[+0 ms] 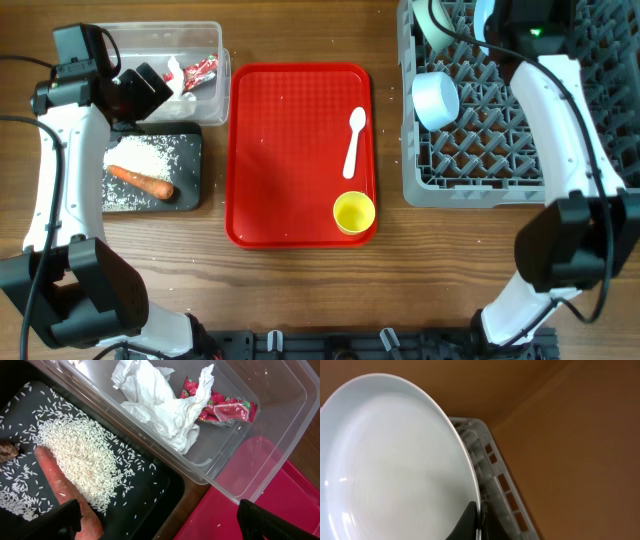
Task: Sort waste into correct bins and load items into the dishwasher rack
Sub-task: 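Carry the light-blue plate to the rack and stand it upright, then move the right gripper to the white spoon and grasp it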
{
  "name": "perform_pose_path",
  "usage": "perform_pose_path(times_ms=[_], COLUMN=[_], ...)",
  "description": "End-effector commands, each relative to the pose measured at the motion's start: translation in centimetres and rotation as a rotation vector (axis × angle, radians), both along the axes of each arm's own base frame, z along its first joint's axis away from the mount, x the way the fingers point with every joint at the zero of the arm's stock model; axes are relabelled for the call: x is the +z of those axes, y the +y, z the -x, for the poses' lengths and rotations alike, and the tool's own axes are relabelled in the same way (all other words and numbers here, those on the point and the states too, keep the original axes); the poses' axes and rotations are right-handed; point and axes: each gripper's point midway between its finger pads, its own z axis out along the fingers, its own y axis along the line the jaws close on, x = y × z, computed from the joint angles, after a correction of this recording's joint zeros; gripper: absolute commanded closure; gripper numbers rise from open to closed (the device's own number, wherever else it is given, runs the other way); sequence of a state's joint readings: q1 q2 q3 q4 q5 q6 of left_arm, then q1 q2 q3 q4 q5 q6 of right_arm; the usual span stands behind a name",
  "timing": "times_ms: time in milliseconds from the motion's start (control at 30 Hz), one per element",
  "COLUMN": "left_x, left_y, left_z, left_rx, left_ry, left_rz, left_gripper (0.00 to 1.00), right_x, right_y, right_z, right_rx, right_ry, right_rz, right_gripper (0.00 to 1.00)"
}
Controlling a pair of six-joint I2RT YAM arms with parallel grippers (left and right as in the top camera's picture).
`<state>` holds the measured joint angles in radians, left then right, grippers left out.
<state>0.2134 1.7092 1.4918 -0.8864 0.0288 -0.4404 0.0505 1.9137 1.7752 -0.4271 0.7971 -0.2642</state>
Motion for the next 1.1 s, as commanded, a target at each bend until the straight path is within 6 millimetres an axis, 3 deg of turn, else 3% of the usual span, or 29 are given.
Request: perform_pose_path(times_ms=[0, 133, 333, 367, 433, 467, 500, 600, 700, 733, 767, 833, 867, 933, 1033, 1067], left_x=[-0.3, -0.3, -0.3, -0.3, -0.3, -0.3, -0.3, -0.3, -0.3, -0.3, -0.3, -0.3, -0.3, -0.3, -0.3, -0.3], left_y=[-0.1, -0.1, -0.1, -0.1, -0.1, -0.1, -0.1, -0.1, -0.1, -0.1, -0.1, -0.1, -0.1, -0.1, -0.1, -0.1], left_z=[0.0, 0.0, 0.0, 0.0, 0.0, 0.0, 0.0, 0.0, 0.0, 0.0, 0.0, 0.0, 0.0, 0.0, 0.0, 0.0], left_rx=[0.006, 0.006, 0.006, 0.006, 0.006, 0.006, 0.006, 0.006, 0.006, 0.006, 0.006, 0.006, 0.006, 0.006, 0.006, 0.006], left_ry=[0.004, 0.004, 0.004, 0.004, 0.004, 0.004, 0.004, 0.004, 0.004, 0.004, 0.004, 0.004, 0.004, 0.004, 0.004, 0.004], left_rz=[0.013, 0.013, 0.013, 0.013, 0.013, 0.013, 0.013, 0.013, 0.013, 0.013, 0.013, 0.013, 0.013, 0.013, 0.013, 0.013], left_gripper=[0.00, 0.00, 0.00, 0.00, 0.00, 0.00, 0.00, 0.00, 0.00, 0.00, 0.00, 0.00, 0.00, 0.00, 0.00, 0.00], right_x=[-1.7, -5.1, -6.4, -6.4, -6.5, -6.3, -6.3, -4.9, -1.0, 0.3, 1.6, 2.2, 1.5, -2.3, -7.1, -10.6], right_y=[-0.6, -0.6, -0.6, -0.6, -0.6, -0.4, -0.1, 1.5, 5.3, 8.2, 12.3, 17.7, 19.4, 23.3, 26.3, 27.9], right_z=[-0.4, -1.2, -1.3, -1.4, -1.4, -1.3, -1.3, -0.9, 1.3, 2.4, 3.9, 6.1, 6.8, 8.3, 9.1, 9.6], right_rx=[-0.021, -0.012, -0.011, -0.010, -0.011, -0.034, -0.034, 0.030, 0.201, 0.329, 0.503, 0.699, 0.722, 0.688, 0.573, 0.499], right_ry=[0.043, 0.133, 0.165, 0.165, 0.160, 0.116, 0.090, 0.047, 0.006, 0.011, 0.020, 0.077, 0.124, 0.282, 0.413, 0.489], right_rz=[0.030, 0.053, 0.055, 0.054, 0.049, 0.011, -0.028, -0.142, -0.345, -0.466, -0.646, -0.896, -0.975, -1.034, -1.016, -0.984], right_gripper=[0.96, 0.96, 0.95, 0.82, 0.29, 0.12, 0.07, 0.06, 0.07, 0.10, 0.16, 0.24, 0.24, 0.23, 0.23, 0.23])
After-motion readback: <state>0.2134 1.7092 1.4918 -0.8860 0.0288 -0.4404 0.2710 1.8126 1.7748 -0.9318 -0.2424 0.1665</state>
